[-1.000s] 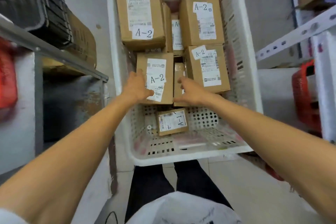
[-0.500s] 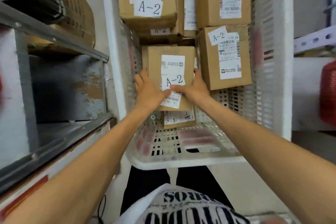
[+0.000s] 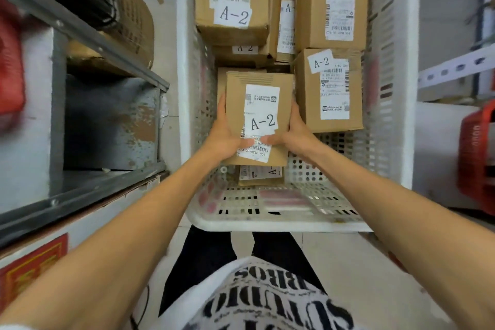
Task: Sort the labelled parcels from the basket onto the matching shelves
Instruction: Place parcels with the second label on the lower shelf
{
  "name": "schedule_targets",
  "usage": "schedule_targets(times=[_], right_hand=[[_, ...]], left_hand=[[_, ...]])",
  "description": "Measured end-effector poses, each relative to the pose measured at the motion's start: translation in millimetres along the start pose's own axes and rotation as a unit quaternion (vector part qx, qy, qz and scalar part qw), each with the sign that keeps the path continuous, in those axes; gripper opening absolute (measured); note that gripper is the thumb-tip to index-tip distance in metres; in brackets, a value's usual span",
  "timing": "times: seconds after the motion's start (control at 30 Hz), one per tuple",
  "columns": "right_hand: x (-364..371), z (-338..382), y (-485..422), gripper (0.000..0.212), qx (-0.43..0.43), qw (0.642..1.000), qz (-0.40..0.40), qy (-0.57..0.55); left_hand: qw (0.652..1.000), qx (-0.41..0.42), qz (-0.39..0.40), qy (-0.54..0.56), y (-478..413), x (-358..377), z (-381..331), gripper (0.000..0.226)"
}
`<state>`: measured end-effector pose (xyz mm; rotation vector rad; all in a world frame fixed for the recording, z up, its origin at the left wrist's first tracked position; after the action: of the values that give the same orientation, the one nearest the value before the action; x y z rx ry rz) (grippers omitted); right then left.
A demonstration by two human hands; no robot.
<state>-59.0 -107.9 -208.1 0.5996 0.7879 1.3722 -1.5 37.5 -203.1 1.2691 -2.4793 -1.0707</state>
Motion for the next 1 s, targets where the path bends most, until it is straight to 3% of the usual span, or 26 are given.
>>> schedule_targets(times=[0.1,0.3,0.5,0.77,1.0], right_hand=[[-8,35,27,0.117,-0.041,0.999,-0.004,0.014],[-30,116,107,0.129,-0.127,0.991,-0.051,0.015],[-52,151,199,0.136,-0.191,0.967,-0.168,-0.022],[-36,135,300,0.138,-0.244,0.938,-0.237,-0.065],[-25,79,384,0.133,-0.270,0.918,-0.279,-0.083]], left_hand=[[0.999,0.046,-0.008,-0.001,21,-13,-31,0.131],[0.987,0.156,0.018,-0.023,69,-37,-129,0.131],[0.962,0.256,0.064,-0.068,123,-45,-209,0.116],[0.920,0.354,0.125,-0.114,221,-28,-238,0.113],[0.894,0.401,0.137,-0.144,306,12,-214,0.111]])
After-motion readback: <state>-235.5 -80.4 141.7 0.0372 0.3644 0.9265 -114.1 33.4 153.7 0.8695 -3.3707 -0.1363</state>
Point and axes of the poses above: each hand's wrist, its own y-axis away from the middle knuckle, its own x-axis out of the palm, z = x × y, the point moved 10 cm from there along -y, towards the middle knuckle, and after that the axes turned 4 degrees about x, right-handed, at the moved point
